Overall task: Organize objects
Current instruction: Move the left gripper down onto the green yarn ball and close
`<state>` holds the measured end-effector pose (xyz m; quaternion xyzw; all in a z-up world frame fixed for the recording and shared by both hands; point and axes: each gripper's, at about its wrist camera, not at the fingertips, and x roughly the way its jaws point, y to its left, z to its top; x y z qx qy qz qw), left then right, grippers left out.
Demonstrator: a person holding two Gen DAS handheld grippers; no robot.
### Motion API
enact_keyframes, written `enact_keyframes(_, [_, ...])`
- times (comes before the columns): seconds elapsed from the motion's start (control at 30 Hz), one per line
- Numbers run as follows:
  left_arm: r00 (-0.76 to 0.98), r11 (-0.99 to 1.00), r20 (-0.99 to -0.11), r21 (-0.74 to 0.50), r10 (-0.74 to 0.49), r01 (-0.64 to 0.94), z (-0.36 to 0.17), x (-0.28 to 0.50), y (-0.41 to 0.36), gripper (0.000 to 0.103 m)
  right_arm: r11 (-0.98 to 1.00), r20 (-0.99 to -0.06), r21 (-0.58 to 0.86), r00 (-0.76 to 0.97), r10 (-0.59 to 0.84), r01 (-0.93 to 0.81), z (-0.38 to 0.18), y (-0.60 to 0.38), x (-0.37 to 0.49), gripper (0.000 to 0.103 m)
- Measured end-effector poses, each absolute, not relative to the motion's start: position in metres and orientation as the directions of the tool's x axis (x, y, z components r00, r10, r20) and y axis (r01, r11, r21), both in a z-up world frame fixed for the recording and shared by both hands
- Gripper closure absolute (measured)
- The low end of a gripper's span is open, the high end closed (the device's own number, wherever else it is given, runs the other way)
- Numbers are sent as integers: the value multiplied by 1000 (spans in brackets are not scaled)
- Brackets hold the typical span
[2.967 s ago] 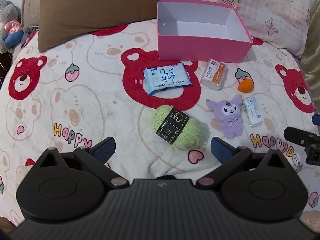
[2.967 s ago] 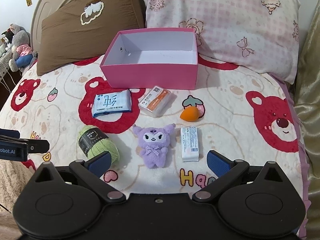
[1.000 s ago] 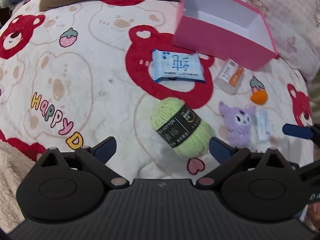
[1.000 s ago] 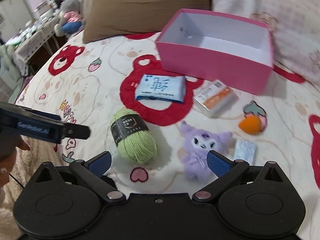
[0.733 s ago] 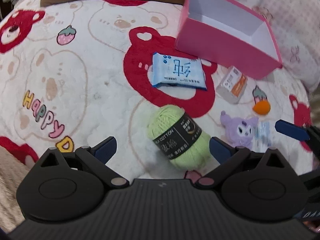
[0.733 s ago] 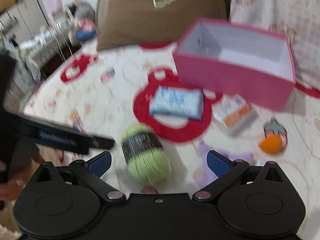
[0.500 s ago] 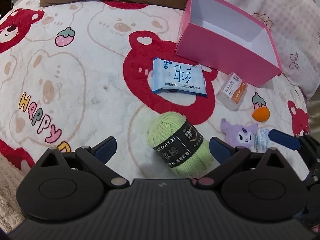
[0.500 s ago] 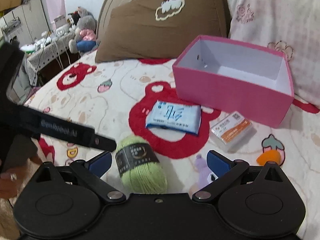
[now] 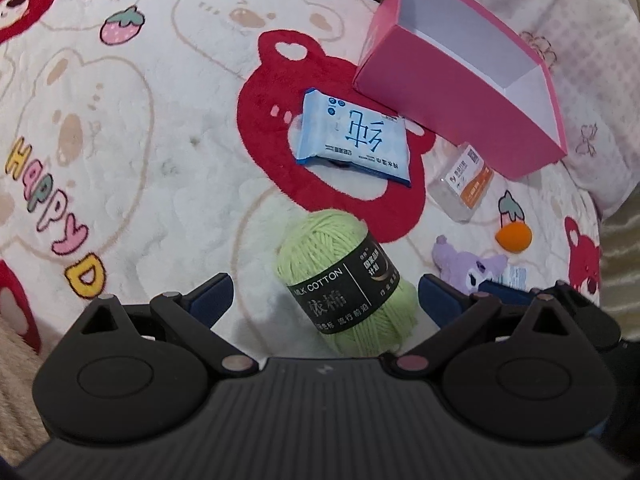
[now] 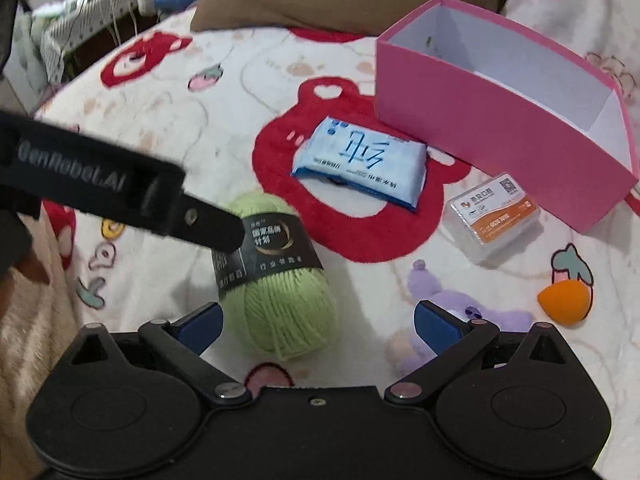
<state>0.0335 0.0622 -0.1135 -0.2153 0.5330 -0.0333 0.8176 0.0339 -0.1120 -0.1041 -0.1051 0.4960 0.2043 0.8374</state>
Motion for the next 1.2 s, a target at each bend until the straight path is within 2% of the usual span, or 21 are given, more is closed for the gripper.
enact_keyframes(0.2, [445,880,-840,-431,-311,-198,-124,33,64,3,868,-874,9,418,249,-497,-110,-104,29,0])
enact_keyframes(0.27, [462,877,-832,-436,-307,-202,-126,31,63,3,848,-823,40,464,328,-529,-109,-107,23,1])
enact_keyframes(0.5, [498,821,-798,-510,-340,-257,-139,27,66,6,843,-763,38,529,371,-536,-126,-112,23,7])
enact_keyframes(0.67, [473,824,-811,-502,-343,-263,-151,29,62,25,843,-761,54,525,382,-535,-133,-114,31,12])
enact_keyframes(0.83, [499,822,-788,-521,-360,-231,-158,27,55,34,832,-766,79,500,403,-549,-142,-112,27,15])
enact_keyframes(0.97, [534,832,-772,-514,-343,-208,-161,24,49,35,830,-765,100,491,417,-549,-152,-113,26,19])
enact_keyframes(1.03, [541,831,-770,-515,-340,-210,-163,24,49,35,827,-763,133,476,437,-547,-155,-114,28,29])
enact_keyframes(1.2, [552,811,-757,-540,-350,-227,-169,22,51,39,826,-765,131,474,435,-547,-156,-109,26,32])
